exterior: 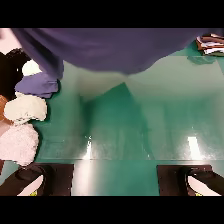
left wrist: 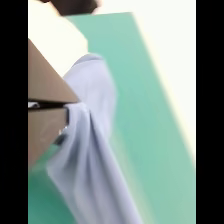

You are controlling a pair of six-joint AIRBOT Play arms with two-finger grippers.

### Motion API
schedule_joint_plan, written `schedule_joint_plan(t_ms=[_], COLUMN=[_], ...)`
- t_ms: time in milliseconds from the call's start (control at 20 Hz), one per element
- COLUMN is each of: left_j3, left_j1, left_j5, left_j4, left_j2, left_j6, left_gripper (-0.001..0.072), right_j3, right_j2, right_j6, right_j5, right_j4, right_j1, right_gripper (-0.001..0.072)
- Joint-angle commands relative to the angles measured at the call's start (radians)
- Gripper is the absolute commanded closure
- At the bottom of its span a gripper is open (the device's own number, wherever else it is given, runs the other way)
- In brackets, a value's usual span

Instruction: Fold the shirts.

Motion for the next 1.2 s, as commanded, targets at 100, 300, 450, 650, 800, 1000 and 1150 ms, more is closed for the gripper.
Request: schedule_joint_plan(t_ms=[100, 300, 450, 650, 800, 1000, 1150], left_j3=[0.040, 0.121, 0.078, -0.124, -0.357, -0.547, -0.502], left_j1=[0.000, 0.000, 0.000, 0.000, 0.000, 0.000, 0.000], left_j5=[-0.039, -0.102, -0.245, -0.467, -0.369, 0.000, 0.204], left_j4=[-0.084, -0.239, -0.245, -0.264, -0.267, -0.259, -0.243], left_j2=[0.208, 0.204, 0.131, -0.076, -0.227, -0.451, -0.607], left_j6=[-0.073, -0.071, -0.071, -0.037, -0.008, 0.074, 0.080], left_gripper=[0.0684, 0.0685, 0.0685, 0.0684, 0.0684, 0.0683, 0.0684], right_j3=[0.000, 0.000, 0.000, 0.000, -0.026, -0.063, -0.016], right_j2=[0.237, 0.304, 0.214, -0.081, -0.314, -0.555, -0.674], right_j6=[0.000, 0.030, 0.031, 0.012, -0.054, -0.059, -0.046], right_j5=[-0.010, 0.000, 0.080, 0.283, 0.330, 0.207, 0.188], right_j4=[-0.013, -0.081, -0.087, -0.065, -0.064, -0.053, -0.050], right_j1=[0.000, 0.000, 0.000, 0.000, 0.000, -0.048, -0.084], right_gripper=[0.0700, 0.0701, 0.0701, 0.0700, 0.0700, 0.0699, 0.0699])
